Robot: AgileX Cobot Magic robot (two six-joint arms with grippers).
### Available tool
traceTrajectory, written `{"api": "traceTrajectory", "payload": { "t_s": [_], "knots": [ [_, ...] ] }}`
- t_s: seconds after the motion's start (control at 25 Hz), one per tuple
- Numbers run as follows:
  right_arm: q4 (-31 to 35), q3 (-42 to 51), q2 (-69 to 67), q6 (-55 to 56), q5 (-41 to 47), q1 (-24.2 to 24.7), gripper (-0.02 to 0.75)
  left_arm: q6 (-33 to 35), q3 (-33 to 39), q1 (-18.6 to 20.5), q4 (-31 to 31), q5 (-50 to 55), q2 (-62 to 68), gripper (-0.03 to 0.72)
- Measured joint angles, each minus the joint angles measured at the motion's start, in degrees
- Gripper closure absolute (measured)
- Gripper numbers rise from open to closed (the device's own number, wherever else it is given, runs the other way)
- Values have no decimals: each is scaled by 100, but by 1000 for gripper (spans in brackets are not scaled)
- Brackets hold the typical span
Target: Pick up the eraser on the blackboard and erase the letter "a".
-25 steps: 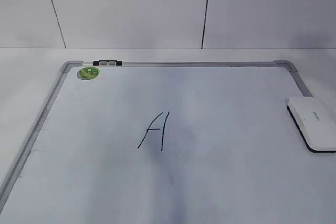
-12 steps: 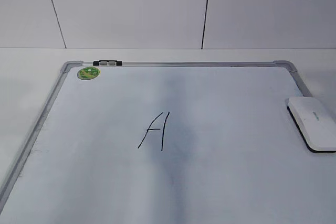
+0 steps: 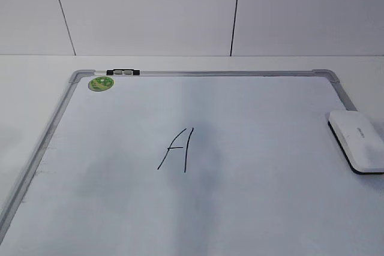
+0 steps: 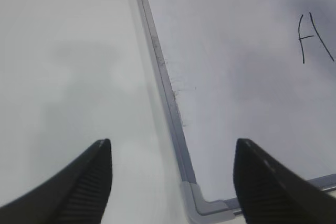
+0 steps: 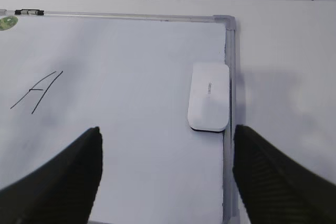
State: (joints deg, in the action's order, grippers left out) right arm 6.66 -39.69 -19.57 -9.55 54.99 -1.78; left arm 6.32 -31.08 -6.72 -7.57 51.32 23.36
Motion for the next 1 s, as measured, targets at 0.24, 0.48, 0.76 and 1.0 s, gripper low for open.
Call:
{"api": "traceTrajectory", "payload": {
  "t_s": [0.24, 0.48, 0.76, 1.0],
  "knots": [
    [0, 471, 737, 0, 337, 0, 146, 0, 190, 0, 0, 81, -738, 190],
    [-47, 705, 1334, 0, 743, 0, 146, 0, 190, 0, 0, 143, -1199, 209],
    [-240, 719, 1742, 0, 1078, 0, 146, -47, 127, 0, 0, 478, -1225, 211],
    [-324, 785, 2035, 0, 1165, 0, 146, -47, 125, 0, 204, 1044, -1262, 211]
  ]
}}
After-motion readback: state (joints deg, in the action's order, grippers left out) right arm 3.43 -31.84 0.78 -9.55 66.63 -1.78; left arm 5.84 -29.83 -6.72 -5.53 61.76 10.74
